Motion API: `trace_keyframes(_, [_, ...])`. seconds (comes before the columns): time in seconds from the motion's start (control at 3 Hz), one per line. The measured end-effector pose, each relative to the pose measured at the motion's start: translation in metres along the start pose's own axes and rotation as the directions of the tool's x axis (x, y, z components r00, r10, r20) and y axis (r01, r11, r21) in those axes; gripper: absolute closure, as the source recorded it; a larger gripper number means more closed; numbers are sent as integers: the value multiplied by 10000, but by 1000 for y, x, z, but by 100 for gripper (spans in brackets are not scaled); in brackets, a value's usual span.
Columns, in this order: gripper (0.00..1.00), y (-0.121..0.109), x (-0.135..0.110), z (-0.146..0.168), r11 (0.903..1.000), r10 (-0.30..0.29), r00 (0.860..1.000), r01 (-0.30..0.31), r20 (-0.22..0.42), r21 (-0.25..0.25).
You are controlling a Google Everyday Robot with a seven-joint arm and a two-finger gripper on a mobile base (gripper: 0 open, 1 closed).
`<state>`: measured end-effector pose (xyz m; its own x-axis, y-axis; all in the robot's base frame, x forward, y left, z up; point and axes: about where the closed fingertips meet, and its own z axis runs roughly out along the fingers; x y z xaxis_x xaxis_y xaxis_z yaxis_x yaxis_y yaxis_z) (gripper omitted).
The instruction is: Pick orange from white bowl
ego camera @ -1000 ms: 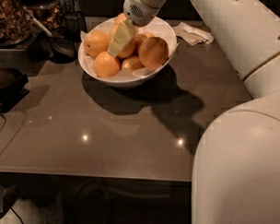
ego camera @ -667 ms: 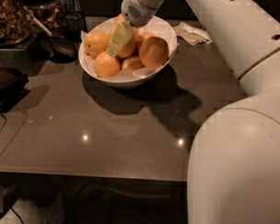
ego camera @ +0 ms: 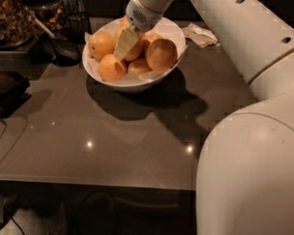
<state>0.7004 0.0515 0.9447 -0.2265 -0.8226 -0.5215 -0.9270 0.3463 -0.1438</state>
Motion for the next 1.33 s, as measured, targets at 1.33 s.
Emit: trace_keyframes(1.33, [100, 22, -20, -35, 9977, -657, 9857, 627, 1554, 244])
